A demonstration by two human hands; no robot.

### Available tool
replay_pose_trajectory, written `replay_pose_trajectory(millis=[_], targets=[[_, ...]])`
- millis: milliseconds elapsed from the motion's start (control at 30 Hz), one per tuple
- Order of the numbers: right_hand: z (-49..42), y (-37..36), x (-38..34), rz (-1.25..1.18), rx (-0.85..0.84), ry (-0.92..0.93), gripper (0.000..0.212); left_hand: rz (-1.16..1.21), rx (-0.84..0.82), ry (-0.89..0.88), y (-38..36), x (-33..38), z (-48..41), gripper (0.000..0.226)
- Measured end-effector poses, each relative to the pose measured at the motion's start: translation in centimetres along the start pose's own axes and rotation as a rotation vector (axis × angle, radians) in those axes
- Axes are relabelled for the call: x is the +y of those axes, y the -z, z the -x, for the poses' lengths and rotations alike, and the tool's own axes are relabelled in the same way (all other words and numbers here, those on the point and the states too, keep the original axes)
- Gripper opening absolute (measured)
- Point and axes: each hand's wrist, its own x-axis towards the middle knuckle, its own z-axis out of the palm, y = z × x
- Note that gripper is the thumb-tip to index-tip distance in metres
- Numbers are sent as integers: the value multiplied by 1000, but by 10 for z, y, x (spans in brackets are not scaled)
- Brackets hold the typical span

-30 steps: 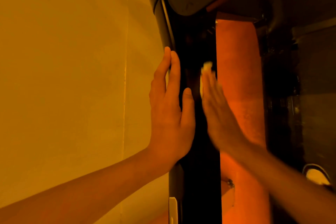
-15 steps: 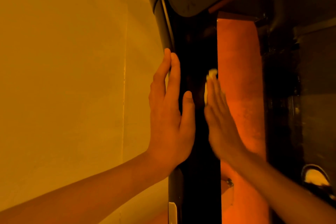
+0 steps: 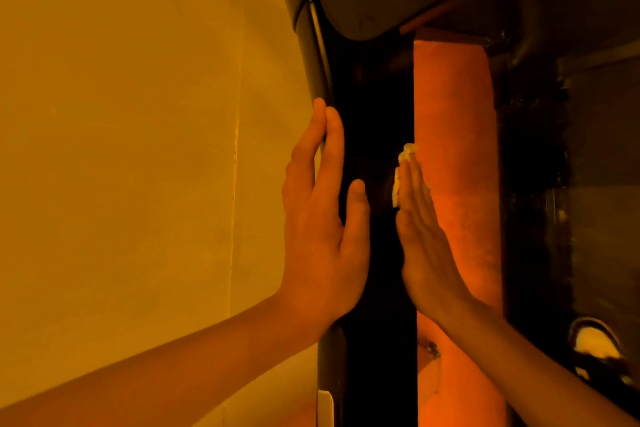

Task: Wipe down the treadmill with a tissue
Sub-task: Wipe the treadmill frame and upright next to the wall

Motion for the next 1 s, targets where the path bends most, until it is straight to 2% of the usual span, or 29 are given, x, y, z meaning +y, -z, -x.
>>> replay_pose_trajectory(millis=[100, 167, 233, 333, 467, 533, 600, 667, 733, 867, 933, 1000], targets=[[-79, 17, -5, 11, 69, -61, 58, -11, 5, 0, 0, -1, 0, 58], [-140, 38, -10, 46, 66, -112, 59, -12, 4, -9, 1, -1, 0, 58], [-163, 44, -9, 48, 88, -70, 54, -12, 0, -10, 0, -1, 0, 58], [-96, 20, -12, -2, 100, 80, 55, 10, 3, -6, 1, -1, 1, 58], [24, -14, -27, -81, 19, 66, 64, 40, 11, 10, 0, -3, 2, 56], [4, -6, -30, -67, -3, 63, 65, 43, 10, 11, 0, -4, 1, 55], [-56, 8, -36, -32, 12, 75, 66, 45, 19, 7, 0, -6, 2, 55], [-115, 23, -44, -103, 64, -16, 70, 46, 24, 11, 0, -6, 1, 56], [-132, 26, -52, -171, 108, -98, 71, 47, 19, 13, 0, -4, 0, 56], [-35, -2, -45, -72, 43, 133, 60, 59, 36, 5, -1, -7, 2, 54], [20, -12, -42, -121, -1, 116, 59, 64, 47, -9, -1, -8, 2, 54], [19, -7, -44, -123, -18, 101, 57, 66, 49, -12, -2, -8, 2, 54]])
